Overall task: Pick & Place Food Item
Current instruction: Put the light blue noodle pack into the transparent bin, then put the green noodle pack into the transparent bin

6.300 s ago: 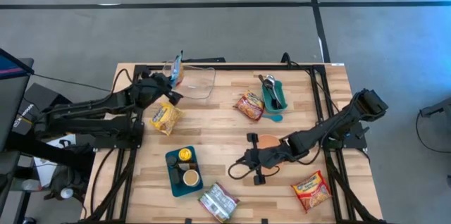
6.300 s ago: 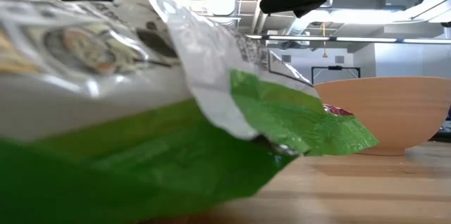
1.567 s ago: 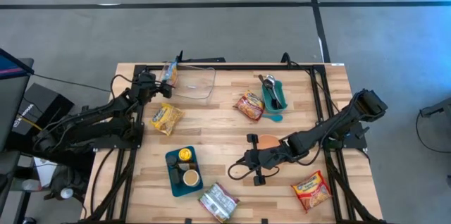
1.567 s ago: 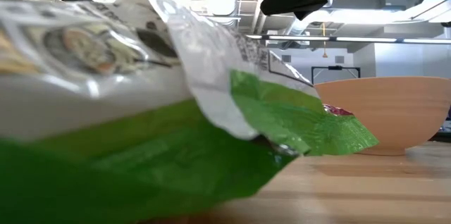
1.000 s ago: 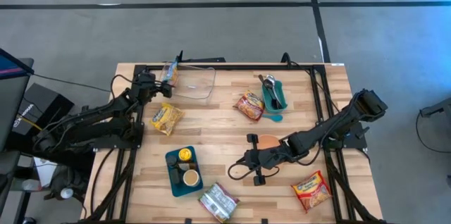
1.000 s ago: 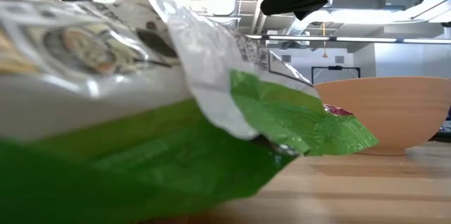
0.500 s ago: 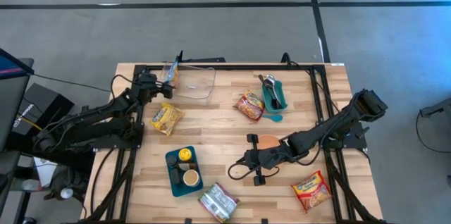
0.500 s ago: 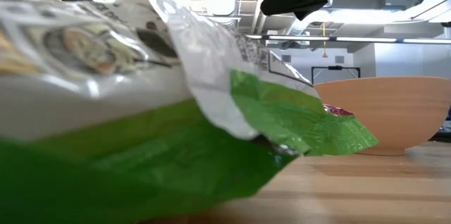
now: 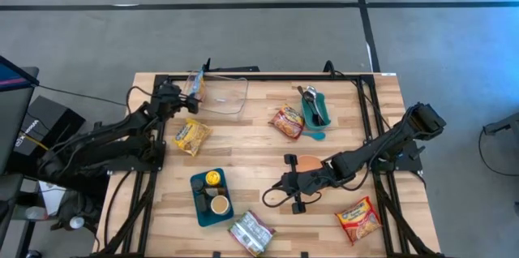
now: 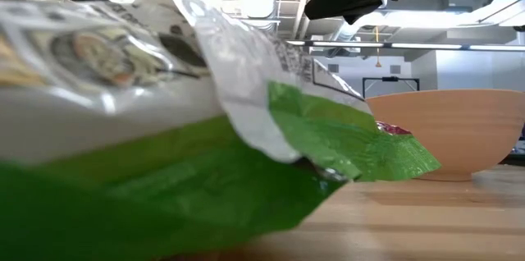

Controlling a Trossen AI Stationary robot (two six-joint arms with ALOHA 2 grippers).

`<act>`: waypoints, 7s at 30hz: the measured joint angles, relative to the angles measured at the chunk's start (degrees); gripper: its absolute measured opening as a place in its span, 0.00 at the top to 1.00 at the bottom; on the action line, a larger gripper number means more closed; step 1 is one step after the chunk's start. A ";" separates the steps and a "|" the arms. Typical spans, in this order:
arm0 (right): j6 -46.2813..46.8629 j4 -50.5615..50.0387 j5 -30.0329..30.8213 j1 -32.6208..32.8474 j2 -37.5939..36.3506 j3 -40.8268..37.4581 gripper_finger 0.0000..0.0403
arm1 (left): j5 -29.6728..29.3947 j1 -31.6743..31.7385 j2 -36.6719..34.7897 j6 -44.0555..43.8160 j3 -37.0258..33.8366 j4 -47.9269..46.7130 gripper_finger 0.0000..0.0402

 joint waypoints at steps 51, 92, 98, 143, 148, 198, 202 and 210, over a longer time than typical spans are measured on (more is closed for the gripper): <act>0.03 -1.28 0.09 0.04 0.00 0.00 1.00 | 40.48 -3.45 -16.15 -12.46 0.00 1.57 0.28; 8.01 3.84 -10.55 8.91 0.00 0.00 1.00 | 23.60 -53.80 2.03 -10.06 0.00 38.34 0.28; 17.90 4.50 -10.51 9.04 0.02 0.00 1.00 | 21.11 -56.37 7.56 -10.01 0.00 42.10 0.28; 84.46 7.76 -8.92 12.92 11.17 0.04 1.00 | 21.03 -60.70 11.63 -10.03 0.00 45.14 0.28; 84.71 9.59 -8.79 13.15 12.76 0.27 1.00 | 21.03 -60.70 11.63 -10.03 0.00 45.14 0.28; 79.30 12.13 -17.25 7.38 21.35 4.24 0.69 | 21.03 -60.67 11.62 -10.05 0.00 45.58 0.28; 79.45 12.57 -16.35 7.38 21.35 4.24 0.69 | 21.03 -60.67 11.62 -10.05 0.00 45.58 0.28; 79.93 14.16 -16.33 7.58 21.49 4.24 0.69 | 21.03 -60.68 11.63 -10.05 0.00 45.58 0.28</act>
